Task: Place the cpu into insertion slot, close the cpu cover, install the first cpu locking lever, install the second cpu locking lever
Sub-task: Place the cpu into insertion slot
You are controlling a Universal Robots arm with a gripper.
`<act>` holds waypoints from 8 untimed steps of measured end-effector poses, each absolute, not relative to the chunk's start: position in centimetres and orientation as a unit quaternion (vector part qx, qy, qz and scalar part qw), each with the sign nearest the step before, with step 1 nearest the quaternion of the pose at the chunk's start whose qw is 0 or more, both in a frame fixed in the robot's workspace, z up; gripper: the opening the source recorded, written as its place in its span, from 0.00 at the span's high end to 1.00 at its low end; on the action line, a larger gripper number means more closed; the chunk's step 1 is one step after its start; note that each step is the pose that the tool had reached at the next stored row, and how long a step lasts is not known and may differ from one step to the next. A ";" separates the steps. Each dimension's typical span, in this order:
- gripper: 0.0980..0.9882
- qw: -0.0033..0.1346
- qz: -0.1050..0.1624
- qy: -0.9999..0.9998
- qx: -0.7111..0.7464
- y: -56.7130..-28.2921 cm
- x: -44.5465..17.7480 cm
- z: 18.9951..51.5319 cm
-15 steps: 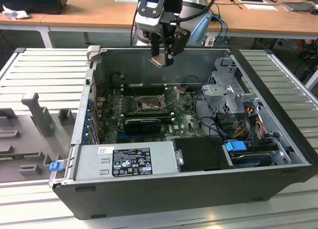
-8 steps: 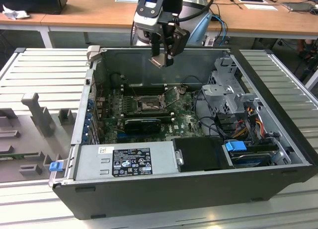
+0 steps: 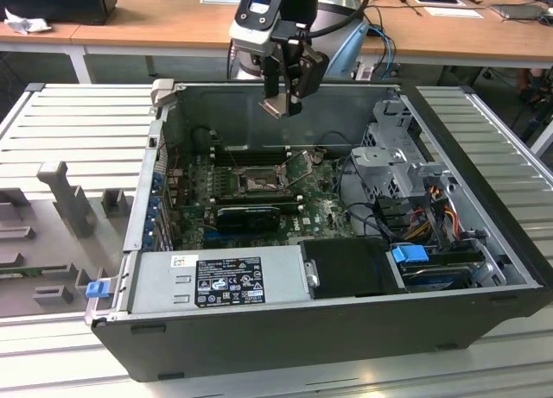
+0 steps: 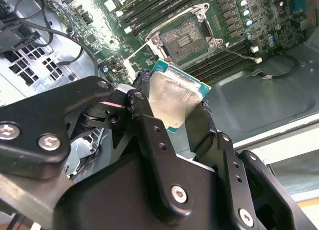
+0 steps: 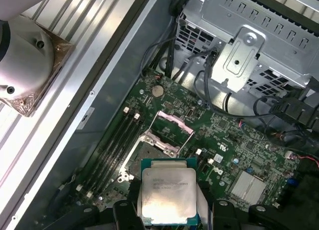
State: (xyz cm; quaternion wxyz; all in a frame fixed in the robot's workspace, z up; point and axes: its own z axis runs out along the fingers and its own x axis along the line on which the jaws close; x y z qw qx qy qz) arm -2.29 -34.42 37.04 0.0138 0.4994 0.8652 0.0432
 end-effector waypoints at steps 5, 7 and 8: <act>0.52 0.014 0.043 0.860 0.507 -34.4 -2.3 37.0; 0.52 0.014 0.043 0.857 0.514 -34.4 -2.3 37.0; 0.52 0.015 0.043 0.856 0.516 -34.4 -2.3 37.0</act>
